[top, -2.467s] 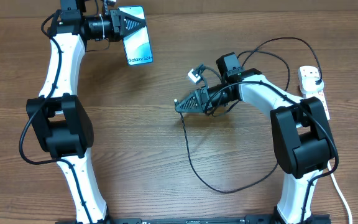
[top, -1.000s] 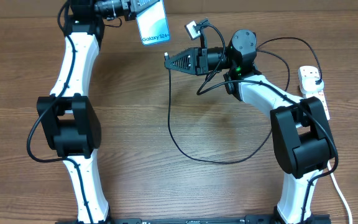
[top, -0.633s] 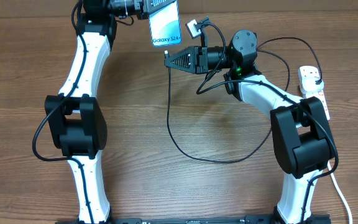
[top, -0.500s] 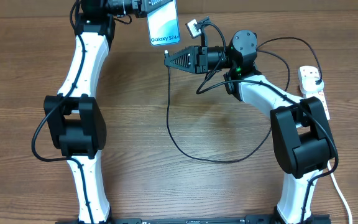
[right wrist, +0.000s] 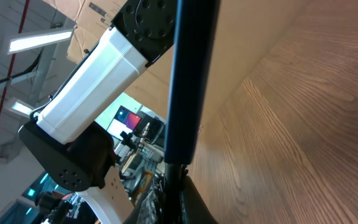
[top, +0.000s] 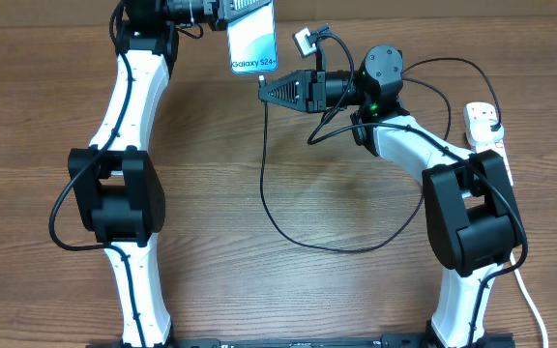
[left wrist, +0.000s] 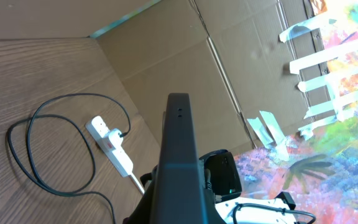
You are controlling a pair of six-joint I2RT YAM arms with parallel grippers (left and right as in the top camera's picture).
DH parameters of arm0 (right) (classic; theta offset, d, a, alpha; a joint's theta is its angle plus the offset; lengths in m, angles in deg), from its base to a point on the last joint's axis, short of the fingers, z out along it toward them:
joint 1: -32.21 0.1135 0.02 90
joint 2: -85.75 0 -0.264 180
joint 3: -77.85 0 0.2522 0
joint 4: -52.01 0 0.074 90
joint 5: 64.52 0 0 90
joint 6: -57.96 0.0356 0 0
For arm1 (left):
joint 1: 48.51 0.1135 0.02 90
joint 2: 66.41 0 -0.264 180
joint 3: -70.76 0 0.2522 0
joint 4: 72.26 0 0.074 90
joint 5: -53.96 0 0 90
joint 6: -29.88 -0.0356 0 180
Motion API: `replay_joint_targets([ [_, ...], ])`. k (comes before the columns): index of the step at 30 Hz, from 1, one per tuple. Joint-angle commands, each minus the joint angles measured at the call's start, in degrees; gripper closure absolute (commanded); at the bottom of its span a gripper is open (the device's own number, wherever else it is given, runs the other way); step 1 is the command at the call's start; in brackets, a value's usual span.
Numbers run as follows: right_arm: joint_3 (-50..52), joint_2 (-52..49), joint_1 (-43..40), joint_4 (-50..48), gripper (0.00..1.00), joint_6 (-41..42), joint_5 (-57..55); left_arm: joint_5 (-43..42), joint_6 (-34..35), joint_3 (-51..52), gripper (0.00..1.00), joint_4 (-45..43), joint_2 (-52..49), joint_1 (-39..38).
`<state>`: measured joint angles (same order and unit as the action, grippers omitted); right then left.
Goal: Plug charger to phone and switch on socket
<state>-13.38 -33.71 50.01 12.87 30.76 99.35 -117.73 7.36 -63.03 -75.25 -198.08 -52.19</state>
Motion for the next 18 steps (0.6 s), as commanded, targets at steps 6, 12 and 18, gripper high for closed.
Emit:
replay_joint_targets([
  [6, -0.3, 0.1, -0.3, -0.6, 0.96, 0.1, -1.9, 0.3, 0.4, -1.0, 0.96, -0.5, 2.6, -0.6],
  [12, -0.3, 0.1, -0.3, -0.6, 0.96, -0.2, -2.5, 1.3, 0.2, -1.0, 0.96, -0.5, 2.6, -1.0],
  [18, -0.3, 0.1, -0.3, -0.6, 0.96, -0.2, -3.3, 2.1, 0.2, -1.0, 0.96, -0.5, 2.6, -1.1],
])
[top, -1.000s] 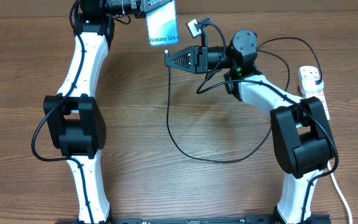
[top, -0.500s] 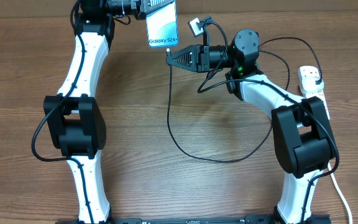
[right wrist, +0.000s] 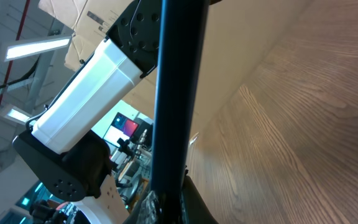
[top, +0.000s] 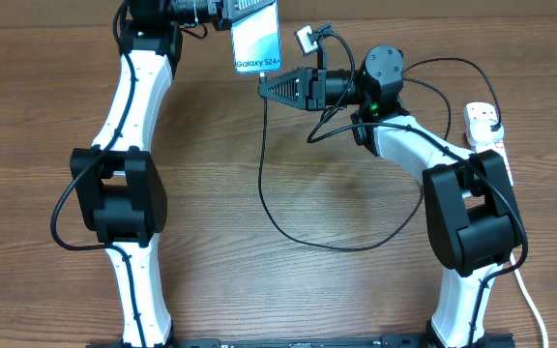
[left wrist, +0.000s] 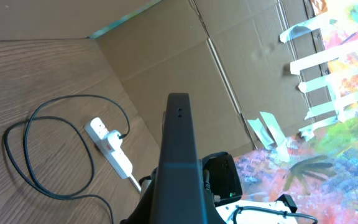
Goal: Plug charger to phone and switch on socket
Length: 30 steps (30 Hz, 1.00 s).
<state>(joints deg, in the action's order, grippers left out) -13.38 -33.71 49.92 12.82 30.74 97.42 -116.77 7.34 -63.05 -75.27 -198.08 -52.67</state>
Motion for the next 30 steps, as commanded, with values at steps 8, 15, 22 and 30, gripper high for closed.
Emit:
replay_joint_targets([
  [8, -0.3, 0.1, -0.2, -0.6, 0.96, -0.2, -1.4, 1.4, -1.1, -1.0, 0.96, -0.4, 2.6, -1.0],
  [15, -0.3, 0.1, -0.2, -0.5, 0.96, -0.2, -2.4, 1.4, -1.3, -1.0, 0.96, -0.4, 2.6, -1.2],
  [22, -0.3, 0.1, -0.2, -0.5, 0.96, -0.2, -2.7, 1.3, -1.2, -1.0, 0.96, -0.4, 2.6, -1.2],
  [30, -0.3, 0.1, -0.2, -0.5, 0.96, 0.0, -3.2, 1.2, -1.2, -1.0, 0.96, -0.4, 2.6, -1.6],
])
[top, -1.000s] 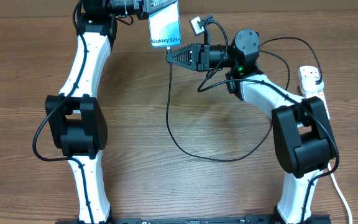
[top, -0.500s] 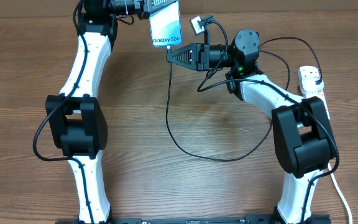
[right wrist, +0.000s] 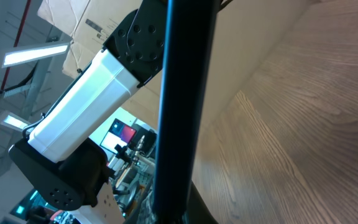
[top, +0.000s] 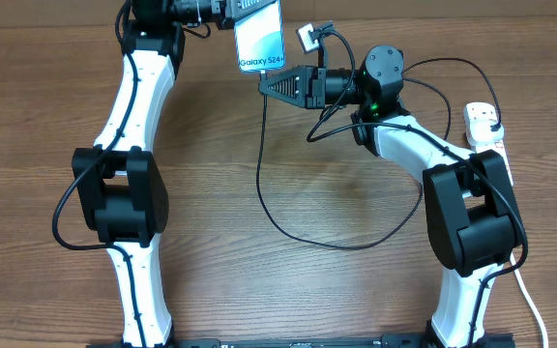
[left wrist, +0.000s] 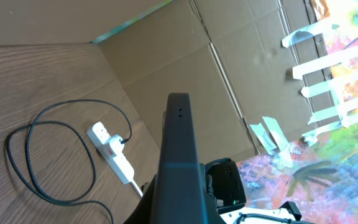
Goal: Plug charger to phone and switch on socket
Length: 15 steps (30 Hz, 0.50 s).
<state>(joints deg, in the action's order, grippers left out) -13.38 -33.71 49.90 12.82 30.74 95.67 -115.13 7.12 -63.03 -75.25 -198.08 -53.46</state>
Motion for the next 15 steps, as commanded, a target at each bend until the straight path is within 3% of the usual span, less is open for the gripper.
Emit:
replay_joint_targets([
  [1, -0.3, 0.1, -0.2, -0.5, 0.96, 0.0, -1.6, -0.5, -1.0, -1.0, 0.96, -0.4, 2.6, -0.8],
  [15, -0.3, 0.1, -0.2, -0.5, 0.96, 0.5, -3.0, -5.5, -4.5, -1.0, 0.96, -0.5, 2.6, -1.1],
])
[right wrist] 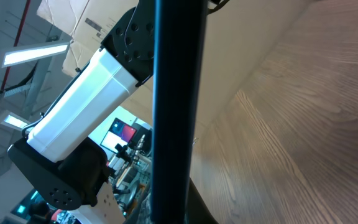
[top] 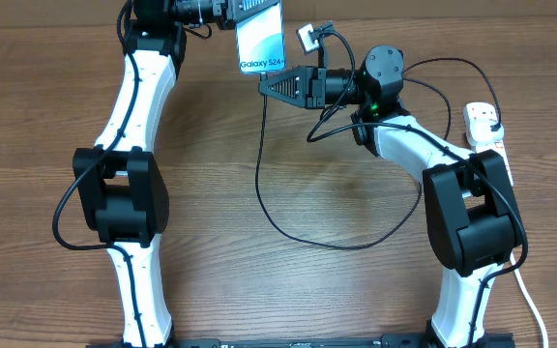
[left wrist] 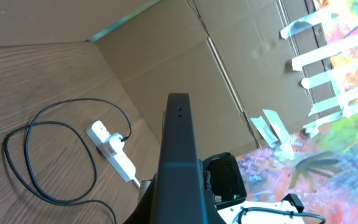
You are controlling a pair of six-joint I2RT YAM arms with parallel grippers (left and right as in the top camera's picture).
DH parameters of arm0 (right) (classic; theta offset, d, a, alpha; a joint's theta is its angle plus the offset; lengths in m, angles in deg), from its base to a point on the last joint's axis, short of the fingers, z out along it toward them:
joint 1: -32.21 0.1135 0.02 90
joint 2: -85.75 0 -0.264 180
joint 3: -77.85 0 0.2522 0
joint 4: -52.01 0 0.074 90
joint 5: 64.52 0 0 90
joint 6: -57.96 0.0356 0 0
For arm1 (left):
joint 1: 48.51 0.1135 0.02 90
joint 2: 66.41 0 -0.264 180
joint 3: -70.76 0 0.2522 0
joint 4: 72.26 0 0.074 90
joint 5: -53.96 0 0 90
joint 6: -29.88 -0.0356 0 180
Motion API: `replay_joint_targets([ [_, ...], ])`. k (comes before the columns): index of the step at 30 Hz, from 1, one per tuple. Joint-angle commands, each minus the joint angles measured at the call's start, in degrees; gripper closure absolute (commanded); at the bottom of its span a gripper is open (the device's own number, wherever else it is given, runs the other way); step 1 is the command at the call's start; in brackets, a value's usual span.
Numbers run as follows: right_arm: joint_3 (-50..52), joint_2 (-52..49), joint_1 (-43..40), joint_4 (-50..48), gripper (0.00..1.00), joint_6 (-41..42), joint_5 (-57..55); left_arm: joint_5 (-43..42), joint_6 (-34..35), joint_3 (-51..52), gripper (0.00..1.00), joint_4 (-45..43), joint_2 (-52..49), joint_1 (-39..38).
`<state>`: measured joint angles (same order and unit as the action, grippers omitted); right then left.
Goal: Plug charger to phone and switch on socket
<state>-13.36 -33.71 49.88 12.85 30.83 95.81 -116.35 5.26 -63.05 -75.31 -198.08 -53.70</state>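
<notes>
The phone [top: 261,39], its lit screen reading Galaxy S24, is held off the table at the back by my left gripper [top: 243,10], which is shut on it. My right gripper [top: 265,88] sits just below the phone's lower edge, shut on the plug end of the black charger cable [top: 277,217]. That cable hangs from the tip and loops over the table. The white socket strip [top: 484,126] lies at the right edge. Both wrist views show the phone edge-on as a dark bar [left wrist: 179,155] [right wrist: 173,93]. The plug itself is hidden.
The cable's far end runs behind my right arm to the socket strip [left wrist: 114,149], where a white adapter is plugged in. My left arm's white link [right wrist: 86,93] stands close behind the phone. A cardboard wall [left wrist: 185,68] borders the table's back.
In the right wrist view the phone's edge has shifted slightly left. In the overhead view the phone sits a touch higher. Both grippers keep their holds.
My left gripper held the phone a little left of my right gripper's tip, which held the cable end. At each later moment the phone stood slightly further right. It is now directly above the right gripper's tip.
</notes>
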Motion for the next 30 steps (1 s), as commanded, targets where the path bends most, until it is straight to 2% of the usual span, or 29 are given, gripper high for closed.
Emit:
replay_joint_targets([
  [1, -0.3, 0.1, -0.2, -0.5, 0.96, 0.4, -3.4, -4.5, -2.6, -1.0, 0.96, -0.4, 2.6, -0.9],
  [30, -0.3, 0.1, -1.0, -1.2, 0.96, 1.6, -8.3, -6.4, -3.7, -1.0, 0.96, -0.3, 2.6, -1.3],
])
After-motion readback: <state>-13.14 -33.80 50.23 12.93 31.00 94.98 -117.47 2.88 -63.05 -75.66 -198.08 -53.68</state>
